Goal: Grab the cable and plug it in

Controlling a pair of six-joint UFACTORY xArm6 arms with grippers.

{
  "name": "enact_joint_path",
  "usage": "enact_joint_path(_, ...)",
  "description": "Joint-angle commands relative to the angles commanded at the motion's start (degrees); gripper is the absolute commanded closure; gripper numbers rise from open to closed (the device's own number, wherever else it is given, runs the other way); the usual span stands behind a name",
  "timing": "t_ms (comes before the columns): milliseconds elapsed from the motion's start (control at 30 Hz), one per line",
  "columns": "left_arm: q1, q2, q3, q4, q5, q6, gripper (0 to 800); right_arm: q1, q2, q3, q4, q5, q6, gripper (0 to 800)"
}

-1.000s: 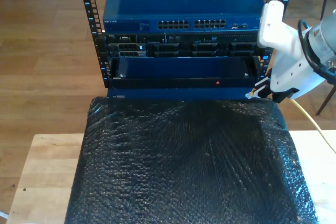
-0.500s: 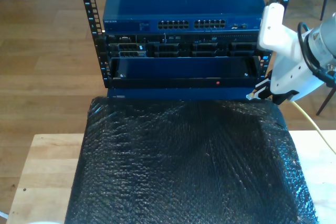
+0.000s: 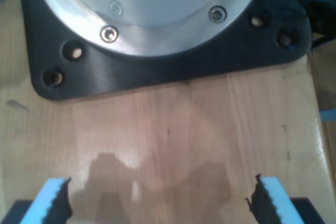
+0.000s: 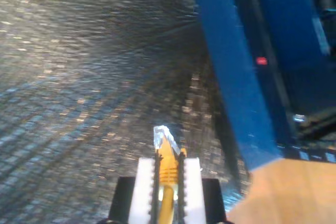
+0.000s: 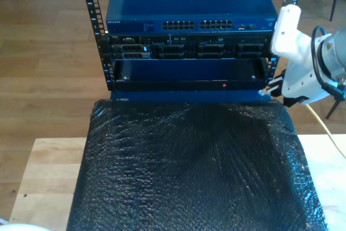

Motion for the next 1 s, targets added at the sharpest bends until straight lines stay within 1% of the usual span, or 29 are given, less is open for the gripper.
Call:
enact_joint_path(200,0.2,0.0,0.0,0.0,0.0,0.0,0,0.2,1.8,1.8,-0.7,-8.8,-4.1,800)
enact_joint_path(333,0.2,0.0,0.0,0.0,0.0,0.0,0,0.4,1.9,4.0,-0.7,-13.7,-4.4,800)
enact_joint_path(500,0.2,0.0,0.0,0.0,0.0,0.0,0,0.5,3.6,4.0,-1.3,-20.7,-4.5,800)
enact_joint_path(700,0.2,0.0,0.0,0.0,0.0,0.0,0,0.8,6.7,4.0,-6.4,-27.6,-4.4,800)
enact_joint_path(800,0.2,0.0,0.0,0.0,0.0,0.0,0,3.0,8.1,4.5,-8.5,-31.0,-4.5,800)
enact_joint_path(933,0.2,0.0,0.0,0.0,0.1,0.0,0,4.3,7.8,8.4,-10.4,-36.7,-4.6,800)
enact_joint_path(1000,0.2,0.0,0.0,0.0,0.0,0.0,0,4.4,7.6,9.2,-11.7,-39.3,-4.6,800)
